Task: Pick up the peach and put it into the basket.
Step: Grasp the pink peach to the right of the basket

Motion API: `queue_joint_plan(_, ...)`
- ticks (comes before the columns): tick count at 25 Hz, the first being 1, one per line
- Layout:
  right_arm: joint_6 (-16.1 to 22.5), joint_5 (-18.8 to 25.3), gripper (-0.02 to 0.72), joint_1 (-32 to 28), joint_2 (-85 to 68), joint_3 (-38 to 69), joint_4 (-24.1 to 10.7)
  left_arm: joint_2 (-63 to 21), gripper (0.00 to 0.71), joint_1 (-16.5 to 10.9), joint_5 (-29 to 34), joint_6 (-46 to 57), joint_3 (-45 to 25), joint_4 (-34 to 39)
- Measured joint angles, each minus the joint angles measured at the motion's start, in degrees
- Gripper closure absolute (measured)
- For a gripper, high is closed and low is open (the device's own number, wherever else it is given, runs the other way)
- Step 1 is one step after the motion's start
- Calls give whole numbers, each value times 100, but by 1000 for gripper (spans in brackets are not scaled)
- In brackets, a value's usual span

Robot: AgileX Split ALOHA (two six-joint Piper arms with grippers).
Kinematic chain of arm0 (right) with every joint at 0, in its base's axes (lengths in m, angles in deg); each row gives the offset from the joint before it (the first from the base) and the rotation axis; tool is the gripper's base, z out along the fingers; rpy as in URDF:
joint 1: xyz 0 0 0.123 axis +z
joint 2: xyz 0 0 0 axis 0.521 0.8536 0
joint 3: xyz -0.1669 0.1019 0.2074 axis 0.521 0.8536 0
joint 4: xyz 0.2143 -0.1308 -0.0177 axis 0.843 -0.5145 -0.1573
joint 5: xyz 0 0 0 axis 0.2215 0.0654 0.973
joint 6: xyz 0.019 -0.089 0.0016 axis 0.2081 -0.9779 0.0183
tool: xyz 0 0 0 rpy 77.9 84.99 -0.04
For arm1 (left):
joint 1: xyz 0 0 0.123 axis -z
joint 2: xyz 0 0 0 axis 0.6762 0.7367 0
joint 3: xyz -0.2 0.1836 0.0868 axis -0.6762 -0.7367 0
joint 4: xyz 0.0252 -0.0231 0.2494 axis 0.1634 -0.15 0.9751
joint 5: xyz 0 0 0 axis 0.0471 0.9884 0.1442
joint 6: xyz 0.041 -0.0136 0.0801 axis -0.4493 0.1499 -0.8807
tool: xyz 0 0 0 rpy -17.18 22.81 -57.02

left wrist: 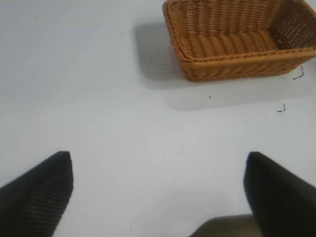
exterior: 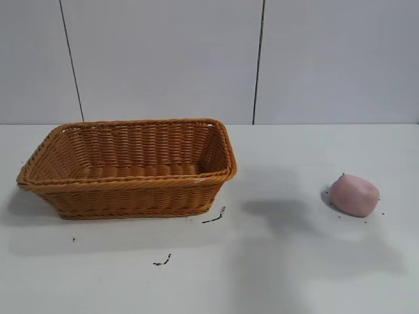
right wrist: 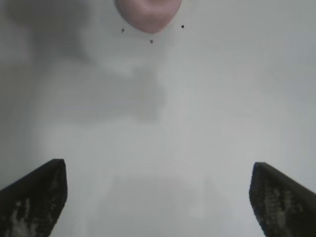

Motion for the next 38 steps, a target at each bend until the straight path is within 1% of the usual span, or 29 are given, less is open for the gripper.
queue_joint_plan(5, -22, 1, 14, 30, 1275, -1065, 0, 0, 18, 0, 0, 0, 0, 0)
queue_joint_plan(10, -83, -41, 14, 352, 2112, -1778, -21, 0, 18, 0, 0, 0, 0, 0)
queue_joint_plan(14, 85, -88, 14, 361, 2583, -2135, -63, 0, 18, 0, 0, 0, 0, 0)
queue_joint_plan(18, 107, -173, 14, 317, 2897, -2214, -244, 0, 18, 0, 0, 0, 0, 0)
queue_joint_plan(20, 107, -242, 14, 293, 3040, -2214, -279, 0, 18, 0, 0, 0, 0, 0)
queue_joint_plan(22, 119, -366, 14, 276, 3206, -2225, -300, 0, 18, 0, 0, 0, 0, 0)
queue_joint_plan(24, 111, -581, 14, 269, 3403, -2225, -300, 0, 18, 0, 0, 0, 0, 0)
queue_joint_plan(27, 93, -873, 14, 269, 3643, -2225, -240, 0, 18, 0, 0, 0, 0, 0)
queue_joint_plan(30, -31, -1073, 14, 269, 3815, -2225, -104, 0, 18, 0, 0, 0, 0, 0)
queue_joint_plan(34, -163, -1212, 14, 269, 3948, -2236, 35, 0, 18, 0, 0, 0, 0, 0)
queue_joint_plan(38, -178, -1223, 14, 269, 4082, -2236, 49, 0, 18, 0, 0, 0, 0, 0)
